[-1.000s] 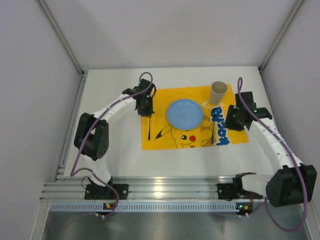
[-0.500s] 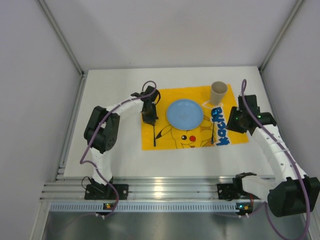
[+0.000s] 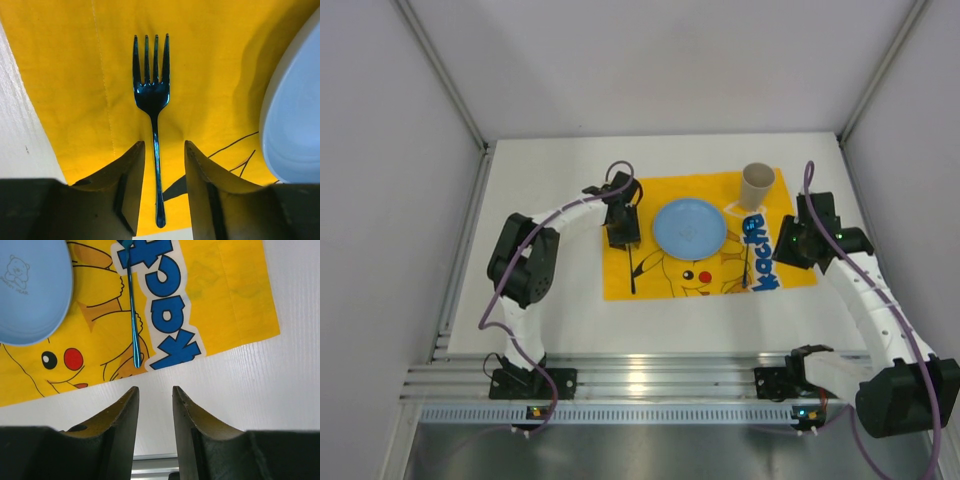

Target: Set the dinner table for one person

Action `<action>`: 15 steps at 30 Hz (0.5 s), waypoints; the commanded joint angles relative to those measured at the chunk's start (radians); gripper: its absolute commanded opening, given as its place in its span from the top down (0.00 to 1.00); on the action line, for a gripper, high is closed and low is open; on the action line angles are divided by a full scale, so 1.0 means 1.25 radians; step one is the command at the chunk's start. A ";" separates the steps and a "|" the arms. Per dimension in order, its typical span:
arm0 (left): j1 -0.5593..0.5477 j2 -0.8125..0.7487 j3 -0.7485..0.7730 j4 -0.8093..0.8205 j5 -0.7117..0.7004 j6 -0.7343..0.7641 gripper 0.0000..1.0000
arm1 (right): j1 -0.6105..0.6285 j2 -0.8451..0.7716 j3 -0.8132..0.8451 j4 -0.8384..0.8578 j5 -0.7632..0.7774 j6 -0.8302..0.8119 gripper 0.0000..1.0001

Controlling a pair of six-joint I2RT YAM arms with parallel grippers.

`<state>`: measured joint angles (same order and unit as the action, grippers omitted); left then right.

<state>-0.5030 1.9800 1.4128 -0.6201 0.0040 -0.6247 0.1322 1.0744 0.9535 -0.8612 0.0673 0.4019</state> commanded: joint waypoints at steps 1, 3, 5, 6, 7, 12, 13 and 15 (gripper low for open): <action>-0.006 -0.060 0.013 0.019 0.004 0.014 0.56 | -0.012 -0.014 -0.004 0.016 0.000 0.014 0.66; -0.006 -0.079 0.028 0.003 0.004 0.020 0.51 | -0.011 -0.014 -0.003 0.019 -0.004 0.016 0.64; -0.007 -0.098 0.044 -0.012 -0.021 0.026 0.47 | -0.012 -0.018 0.000 0.021 -0.008 0.016 0.53; -0.007 -0.121 0.062 -0.027 -0.026 0.037 0.41 | -0.011 -0.023 0.002 0.023 -0.011 0.017 0.42; -0.007 -0.133 0.070 -0.038 -0.040 0.043 0.39 | -0.011 -0.029 0.005 0.027 -0.019 0.017 0.34; -0.007 -0.255 0.062 -0.067 -0.072 0.090 0.02 | -0.011 -0.080 0.052 0.045 -0.050 0.009 0.00; -0.007 -0.276 0.052 -0.067 -0.079 0.096 0.02 | -0.011 -0.086 0.071 0.051 -0.081 0.009 0.00; -0.007 -0.338 0.010 -0.067 -0.098 0.111 0.02 | -0.010 -0.107 0.090 0.057 -0.096 0.006 0.00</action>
<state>-0.5079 1.6833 1.4601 -0.6807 -0.0673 -0.5381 0.1322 0.9943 0.9794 -0.8520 0.0017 0.4191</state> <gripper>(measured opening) 0.981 0.996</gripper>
